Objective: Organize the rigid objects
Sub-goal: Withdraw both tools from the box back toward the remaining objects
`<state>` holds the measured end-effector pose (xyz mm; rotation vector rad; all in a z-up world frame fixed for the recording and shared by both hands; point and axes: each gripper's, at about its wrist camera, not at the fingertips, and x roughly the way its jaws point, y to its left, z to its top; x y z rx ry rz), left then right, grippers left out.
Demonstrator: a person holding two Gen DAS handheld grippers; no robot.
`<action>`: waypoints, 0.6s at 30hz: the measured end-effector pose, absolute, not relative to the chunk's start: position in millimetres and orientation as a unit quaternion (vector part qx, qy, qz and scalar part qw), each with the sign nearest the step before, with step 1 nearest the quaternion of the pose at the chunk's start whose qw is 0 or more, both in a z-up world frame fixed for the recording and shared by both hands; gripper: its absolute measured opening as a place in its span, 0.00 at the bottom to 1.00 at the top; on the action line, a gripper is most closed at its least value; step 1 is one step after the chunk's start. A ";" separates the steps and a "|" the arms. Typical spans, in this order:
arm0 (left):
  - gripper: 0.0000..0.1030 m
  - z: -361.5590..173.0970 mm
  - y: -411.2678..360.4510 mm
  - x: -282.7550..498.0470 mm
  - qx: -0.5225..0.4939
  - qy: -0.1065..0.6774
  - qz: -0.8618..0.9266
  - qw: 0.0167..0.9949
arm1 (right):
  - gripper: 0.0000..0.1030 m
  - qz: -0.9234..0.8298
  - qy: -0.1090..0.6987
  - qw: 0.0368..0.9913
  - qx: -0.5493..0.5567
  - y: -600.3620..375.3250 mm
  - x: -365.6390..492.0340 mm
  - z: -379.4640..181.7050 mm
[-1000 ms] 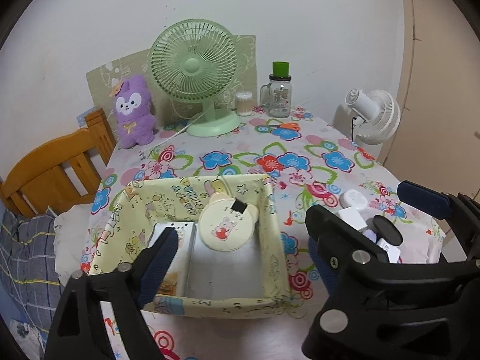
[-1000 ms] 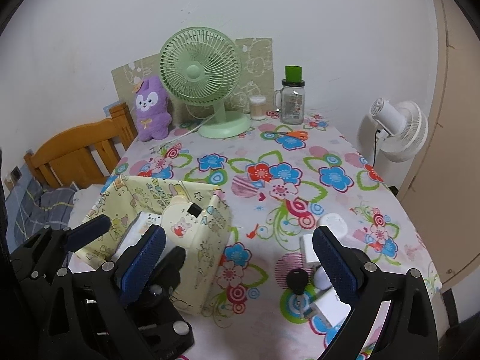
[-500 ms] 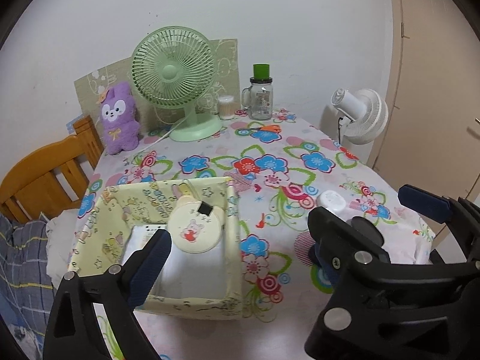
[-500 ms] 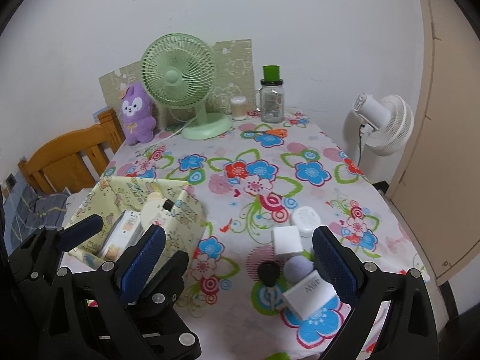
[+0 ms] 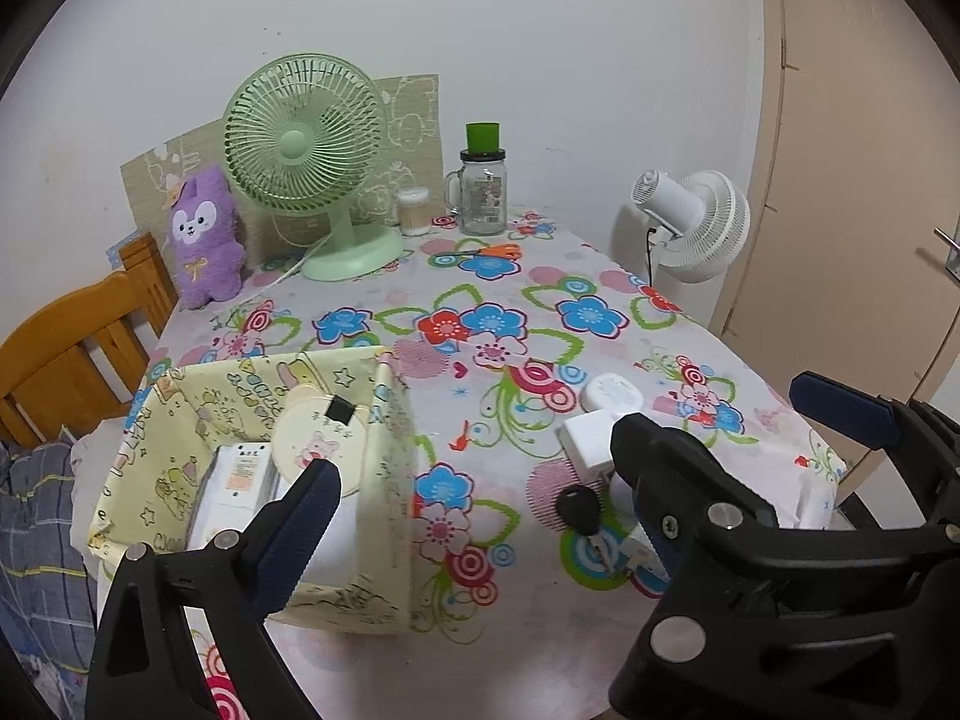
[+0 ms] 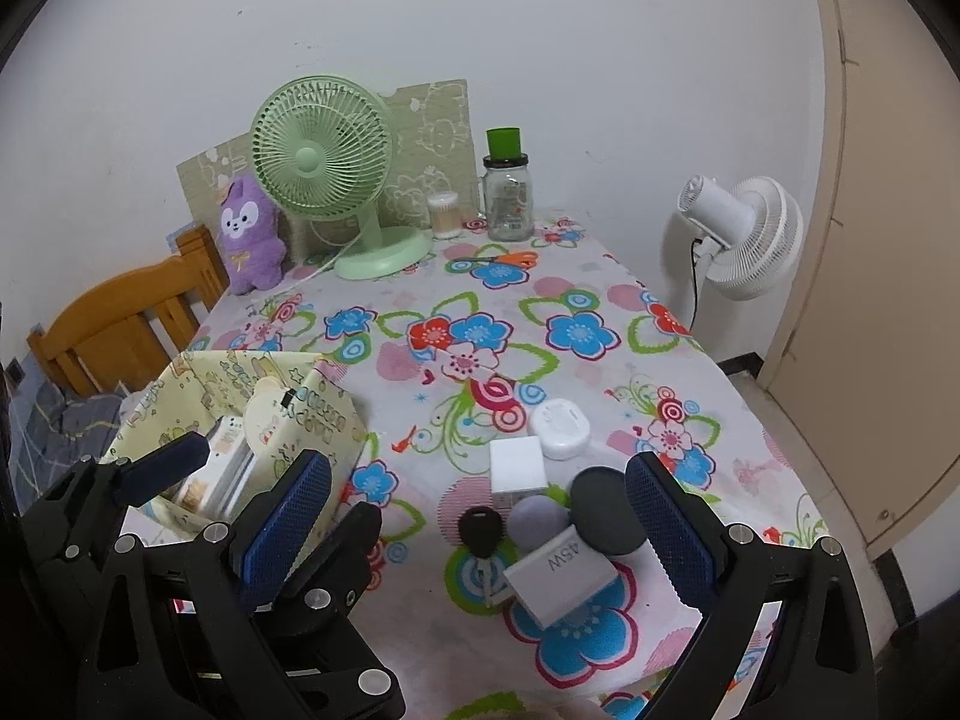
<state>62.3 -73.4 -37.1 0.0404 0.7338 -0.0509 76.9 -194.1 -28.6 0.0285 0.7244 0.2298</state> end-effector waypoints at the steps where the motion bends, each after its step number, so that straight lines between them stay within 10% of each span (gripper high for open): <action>1: 0.96 -37.6 -75.6 61.4 0.019 0.358 -0.023 0.933 | 0.97 0.113 0.353 0.929 0.013 -196.2 76.2 -29.1; 18: 0.96 -62.1 -114.2 59.7 0.019 0.363 -0.049 0.930 | 0.97 0.109 0.352 0.929 0.017 -235.4 71.9 -50.3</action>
